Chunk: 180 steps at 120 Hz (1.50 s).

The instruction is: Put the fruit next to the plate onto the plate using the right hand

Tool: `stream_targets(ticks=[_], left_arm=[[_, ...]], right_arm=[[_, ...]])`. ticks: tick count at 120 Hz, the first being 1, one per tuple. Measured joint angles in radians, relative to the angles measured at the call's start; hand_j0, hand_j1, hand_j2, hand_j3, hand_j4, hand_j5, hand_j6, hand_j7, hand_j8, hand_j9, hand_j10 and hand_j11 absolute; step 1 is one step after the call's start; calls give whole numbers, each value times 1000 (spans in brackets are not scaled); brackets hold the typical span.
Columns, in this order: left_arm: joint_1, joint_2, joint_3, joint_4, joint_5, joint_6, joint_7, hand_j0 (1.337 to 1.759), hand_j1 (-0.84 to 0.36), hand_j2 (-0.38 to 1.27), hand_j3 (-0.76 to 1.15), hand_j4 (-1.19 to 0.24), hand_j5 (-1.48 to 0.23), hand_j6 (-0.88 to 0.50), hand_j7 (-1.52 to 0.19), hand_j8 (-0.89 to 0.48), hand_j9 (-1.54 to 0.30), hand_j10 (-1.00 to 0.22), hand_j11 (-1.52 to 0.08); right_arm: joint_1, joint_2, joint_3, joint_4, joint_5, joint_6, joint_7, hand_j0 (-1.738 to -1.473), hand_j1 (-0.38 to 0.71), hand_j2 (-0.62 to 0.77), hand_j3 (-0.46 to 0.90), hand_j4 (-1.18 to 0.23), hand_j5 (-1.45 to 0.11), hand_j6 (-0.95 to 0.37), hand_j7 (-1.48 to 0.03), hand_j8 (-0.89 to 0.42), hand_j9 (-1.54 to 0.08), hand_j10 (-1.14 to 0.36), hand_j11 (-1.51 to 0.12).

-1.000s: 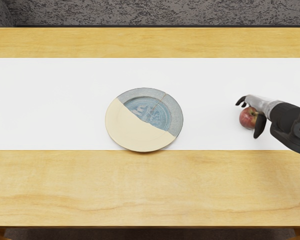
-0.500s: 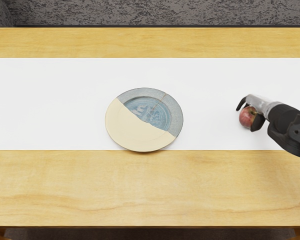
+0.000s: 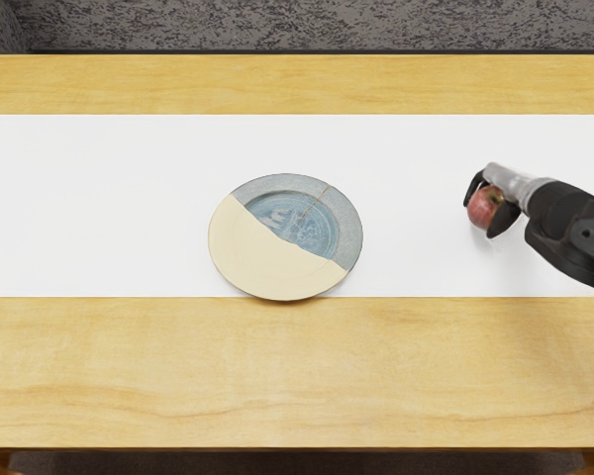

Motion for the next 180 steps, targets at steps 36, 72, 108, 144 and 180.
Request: stream_targets(ticks=[36, 72, 108, 144, 180], left_arm=[[0, 0, 0, 0, 0, 0, 0, 1658, 349, 0, 0, 0, 0, -1, 0, 0, 0, 0, 0], [0, 0, 0, 0, 0, 0, 1, 1658, 349, 0, 0, 0, 0, -1, 0, 0, 0, 0, 0], [0, 0, 0, 0, 0, 0, 0, 1658, 349, 0, 0, 0, 0, -1, 0, 0, 0, 0, 0], [0, 0, 0, 0, 0, 0, 0, 1658, 349, 0, 0, 0, 0, 0, 0, 0, 0, 0, 0], [0, 0, 0, 0, 0, 0, 0, 1658, 349, 0, 0, 0, 0, 0, 0, 0, 0, 0, 0]], right_arm=[[97, 182, 29, 6, 5, -3, 0, -1645, 272, 156, 1, -501, -1044, -219, -973, -114, -1026, -321, -1025], [146, 378, 49, 10, 11, -3, 1, -1647, 286, 142, 1, -478, -1069, -194, -994, -88, -1046, -285, -1066], [104, 424, 38, 6, 9, -7, 2, -1648, 271, 118, 1, -504, -1056, -203, -997, -100, -1042, -293, -1070], [63, 421, 42, 2, 7, -11, 2, -1651, 162, 102, 0, -446, -841, -193, -797, -110, -830, -285, -847], [53, 256, 256, 77, 207, 221, 2, -1656, -232, 25, 0, -104, -194, -47, -183, -27, -191, -67, -195]])
